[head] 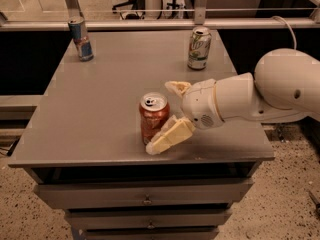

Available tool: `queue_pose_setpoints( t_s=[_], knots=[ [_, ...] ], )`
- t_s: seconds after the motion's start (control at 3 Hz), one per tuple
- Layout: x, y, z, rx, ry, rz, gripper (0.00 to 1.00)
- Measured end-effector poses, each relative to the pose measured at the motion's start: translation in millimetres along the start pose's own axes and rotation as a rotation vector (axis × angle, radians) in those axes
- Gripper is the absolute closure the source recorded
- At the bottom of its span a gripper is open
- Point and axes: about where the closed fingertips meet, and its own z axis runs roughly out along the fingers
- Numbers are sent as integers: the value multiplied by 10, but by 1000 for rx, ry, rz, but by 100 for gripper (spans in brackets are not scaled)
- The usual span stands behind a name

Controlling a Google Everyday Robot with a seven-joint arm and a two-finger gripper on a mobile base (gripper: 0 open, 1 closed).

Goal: Knock coke can over

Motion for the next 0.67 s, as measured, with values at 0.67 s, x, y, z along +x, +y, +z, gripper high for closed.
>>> queue_pose_setpoints(
  t_s=[0.67],
  knots=[
    [-494,-347,228,30,-197,-2,0]
  ],
)
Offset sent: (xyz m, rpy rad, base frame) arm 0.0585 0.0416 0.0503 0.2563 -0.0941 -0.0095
